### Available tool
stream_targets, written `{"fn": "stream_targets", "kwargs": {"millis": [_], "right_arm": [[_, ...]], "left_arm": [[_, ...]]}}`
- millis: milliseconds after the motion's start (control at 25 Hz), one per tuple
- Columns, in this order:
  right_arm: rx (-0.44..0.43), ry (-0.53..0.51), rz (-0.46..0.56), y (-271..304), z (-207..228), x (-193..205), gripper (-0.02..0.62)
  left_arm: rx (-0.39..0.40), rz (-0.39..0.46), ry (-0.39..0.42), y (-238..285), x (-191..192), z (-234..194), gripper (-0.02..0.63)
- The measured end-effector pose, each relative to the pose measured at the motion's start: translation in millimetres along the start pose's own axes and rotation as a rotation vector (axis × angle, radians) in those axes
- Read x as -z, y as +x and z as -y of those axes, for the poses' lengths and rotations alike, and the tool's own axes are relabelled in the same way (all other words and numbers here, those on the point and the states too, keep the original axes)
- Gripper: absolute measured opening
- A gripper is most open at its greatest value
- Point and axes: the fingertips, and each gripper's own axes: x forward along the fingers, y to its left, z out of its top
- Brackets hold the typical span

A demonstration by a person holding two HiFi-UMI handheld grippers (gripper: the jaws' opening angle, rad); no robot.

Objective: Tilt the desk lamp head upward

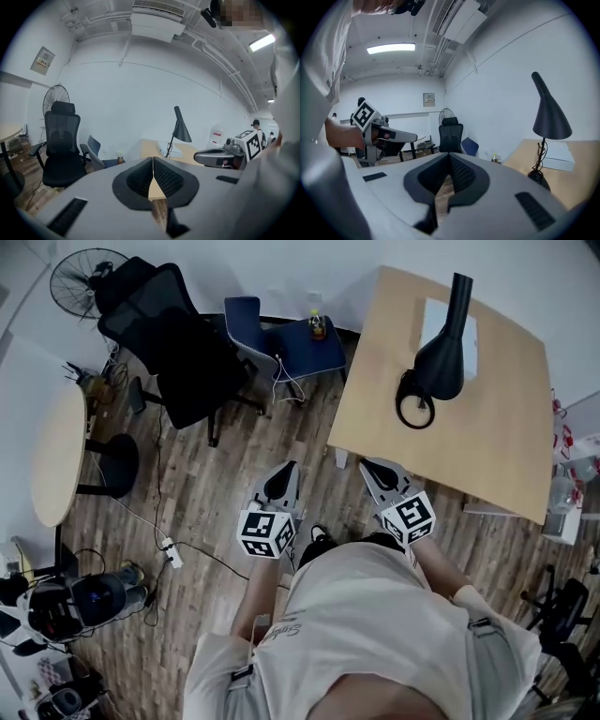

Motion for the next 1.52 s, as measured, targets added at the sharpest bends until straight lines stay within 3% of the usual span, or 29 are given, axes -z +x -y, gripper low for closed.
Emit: {"fn": "stream_targets", "kwargs": {"millis": [160,320,680,880,1080,1520], "right_arm": [[0.138,0.042,0.047,17,13,-19,-0.005],[0.272,-0.013,0.046,14,36,-24,-0.005],[0.434,0.055,0.022,-7,77,-9,-0.005],[0.477,0.088,0.02,-15,114,6,-0.005],[0.533,0.068,0.083,-11,165,-13,-0.005],[0.533,0.122,0.102,-21,217,-7,-0.005]], "left_arm": [[0.096,-0.008,0.04,4,-4,-25,0.015],[0.201,-0.031,0.077,20,0,-33,0.015],[0.295,-0.112,0.065,69,17,-32,0.015],[0.315,-0.138,0.05,99,15,-18,0.015],[0.329,-0.135,0.076,136,-6,-9,0.015],[0.423,-0.13,0.164,228,-44,50,0.015]]}}
